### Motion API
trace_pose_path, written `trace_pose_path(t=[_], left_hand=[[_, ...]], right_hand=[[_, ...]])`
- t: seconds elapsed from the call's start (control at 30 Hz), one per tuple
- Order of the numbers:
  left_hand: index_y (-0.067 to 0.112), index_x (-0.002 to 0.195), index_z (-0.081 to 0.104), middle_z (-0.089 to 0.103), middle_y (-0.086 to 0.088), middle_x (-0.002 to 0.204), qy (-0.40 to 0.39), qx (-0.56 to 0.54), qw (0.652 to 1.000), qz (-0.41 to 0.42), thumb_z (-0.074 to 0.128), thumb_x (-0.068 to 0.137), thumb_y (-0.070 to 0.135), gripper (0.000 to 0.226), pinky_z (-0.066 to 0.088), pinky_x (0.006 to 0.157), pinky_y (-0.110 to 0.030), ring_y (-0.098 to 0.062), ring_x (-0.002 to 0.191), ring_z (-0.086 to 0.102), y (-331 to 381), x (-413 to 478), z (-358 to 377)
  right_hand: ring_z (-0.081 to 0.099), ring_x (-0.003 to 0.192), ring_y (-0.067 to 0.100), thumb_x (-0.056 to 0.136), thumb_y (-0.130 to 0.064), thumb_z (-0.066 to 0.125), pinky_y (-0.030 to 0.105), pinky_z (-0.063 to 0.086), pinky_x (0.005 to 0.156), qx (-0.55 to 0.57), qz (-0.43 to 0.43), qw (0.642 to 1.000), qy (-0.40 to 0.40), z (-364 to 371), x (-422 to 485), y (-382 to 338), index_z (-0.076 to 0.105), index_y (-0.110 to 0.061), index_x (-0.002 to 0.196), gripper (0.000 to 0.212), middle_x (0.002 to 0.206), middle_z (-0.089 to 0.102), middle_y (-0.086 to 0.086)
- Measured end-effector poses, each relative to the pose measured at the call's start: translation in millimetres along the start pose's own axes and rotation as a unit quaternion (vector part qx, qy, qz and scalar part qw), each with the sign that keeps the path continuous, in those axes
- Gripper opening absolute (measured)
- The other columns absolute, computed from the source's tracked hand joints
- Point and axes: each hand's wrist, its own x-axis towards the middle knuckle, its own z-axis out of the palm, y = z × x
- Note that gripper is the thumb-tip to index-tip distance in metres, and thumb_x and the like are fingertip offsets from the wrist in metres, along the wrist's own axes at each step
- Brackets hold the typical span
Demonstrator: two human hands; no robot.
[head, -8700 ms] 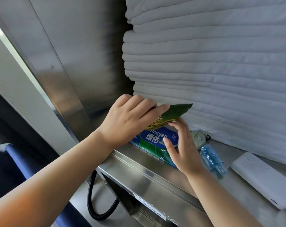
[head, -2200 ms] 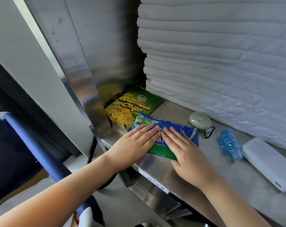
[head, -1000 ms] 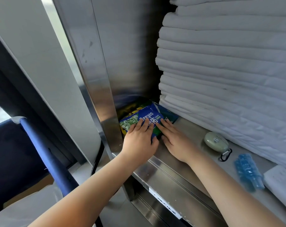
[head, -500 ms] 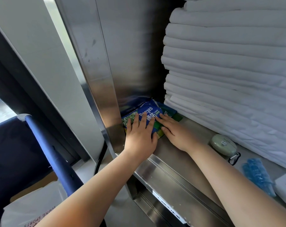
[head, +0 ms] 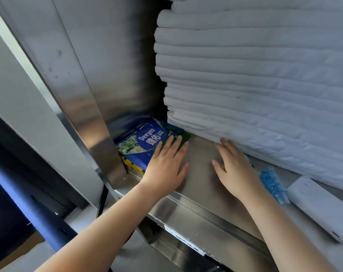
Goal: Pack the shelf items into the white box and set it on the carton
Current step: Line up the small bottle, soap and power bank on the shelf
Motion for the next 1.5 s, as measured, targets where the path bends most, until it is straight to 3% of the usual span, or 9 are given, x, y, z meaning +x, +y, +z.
trace_pose_path(t=[0.13,0.27,0.37,0.47,0.7,0.9,1.0,1.17,1.5], left_hand=[[0.020,0.150,0.008,0.008,-0.002,0.158,-0.032,-0.034,0.992,0.117,0.030,0.099,0.031,0.057,-0.005,0.115,-0.032,-0.016,0.145,0.004,46.2,12.7,20.1],[0.021,0.151,-0.002,-0.005,0.002,0.158,-0.040,-0.073,0.984,0.158,0.029,0.099,0.032,0.061,-0.005,0.115,-0.028,-0.012,0.144,-0.003,66.8,28.0,31.3],[0.021,0.150,-0.007,-0.015,0.004,0.155,-0.046,-0.101,0.977,0.183,0.029,0.099,0.032,0.063,-0.008,0.114,-0.024,-0.010,0.144,-0.010,68.5,33.2,32.6],[0.023,0.149,-0.006,-0.014,0.004,0.155,-0.025,-0.116,0.973,0.199,0.032,0.098,0.029,0.063,-0.004,0.116,-0.026,-0.011,0.144,-0.009,67.7,30.5,32.1],[0.028,0.148,0.020,0.016,0.002,0.157,0.009,-0.136,0.983,0.126,0.036,0.097,0.030,0.053,0.009,0.114,-0.033,-0.018,0.144,0.008,61.8,24.9,35.5],[0.031,0.147,0.020,0.014,0.003,0.157,0.000,-0.163,0.979,0.119,0.039,0.096,0.032,0.055,0.011,0.113,-0.029,-0.015,0.144,0.005,59.5,26.3,40.3],[0.034,0.148,0.013,0.009,0.004,0.158,-0.012,-0.170,0.978,0.121,0.038,0.096,0.036,0.058,0.011,0.113,-0.028,-0.014,0.144,0.004,58.9,26.2,40.7],[0.034,0.147,0.017,0.019,0.001,0.152,0.006,-0.148,0.981,0.124,0.040,0.094,0.042,0.058,0.030,0.104,-0.033,-0.023,0.129,0.034,60.5,24.1,38.7],[0.036,0.148,0.012,0.010,0.004,0.156,-0.003,-0.142,0.981,0.135,0.040,0.094,0.043,0.061,0.023,0.109,-0.034,-0.018,0.141,0.014,61.1,23.1,39.7]], right_hand=[[0.030,0.139,0.023,0.090,-0.015,0.058,0.031,0.027,0.110,-0.024,0.036,0.999,0.031,-13.0,-32.2,17.8,0.049,-0.009,0.133,0.044,0.148,0.038,0.007],[0.041,0.131,0.024,0.089,-0.009,0.057,0.033,0.034,0.105,-0.059,0.047,0.996,0.044,-21.7,-50.4,26.9,0.051,-0.013,0.134,0.045,0.143,0.043,0.005],[0.058,0.111,0.031,0.079,-0.002,0.069,0.040,0.051,0.087,-0.077,0.053,0.993,0.077,-21.5,-56.3,23.7,0.060,-0.008,0.123,0.046,0.127,0.058,0.010],[0.055,0.117,0.028,0.084,-0.006,0.065,0.037,0.048,0.089,-0.098,0.055,0.991,0.075,-17.1,-53.9,22.2,0.057,-0.010,0.127,0.044,0.133,0.054,0.007],[0.036,0.135,0.016,0.095,-0.013,0.049,0.026,0.036,0.103,-0.073,0.016,0.997,0.021,-7.6,-47.3,20.7,0.032,-0.017,0.146,0.054,0.155,0.025,-0.002],[0.048,0.115,0.017,0.077,-0.004,0.069,0.031,0.049,0.087,-0.060,0.080,0.968,0.230,-18.1,-65.0,26.4,0.058,-0.011,0.123,0.048,0.126,0.057,0.003],[0.051,0.111,0.028,0.073,-0.010,0.076,0.030,0.041,0.092,-0.068,0.138,0.963,0.222,-19.1,-81.8,40.8,0.057,-0.008,0.123,0.054,0.123,0.057,0.008],[0.054,0.103,0.032,0.069,-0.009,0.079,0.034,0.044,0.089,-0.072,0.133,0.966,0.207,-23.4,-94.2,46.7,0.058,-0.008,0.121,0.056,0.116,0.059,0.009],[0.059,0.098,0.024,0.076,0.004,0.068,0.026,0.043,0.087,0.005,0.129,0.966,0.226,-24.1,-103.9,46.3,0.057,-0.010,0.123,0.050,0.107,0.061,0.006]])
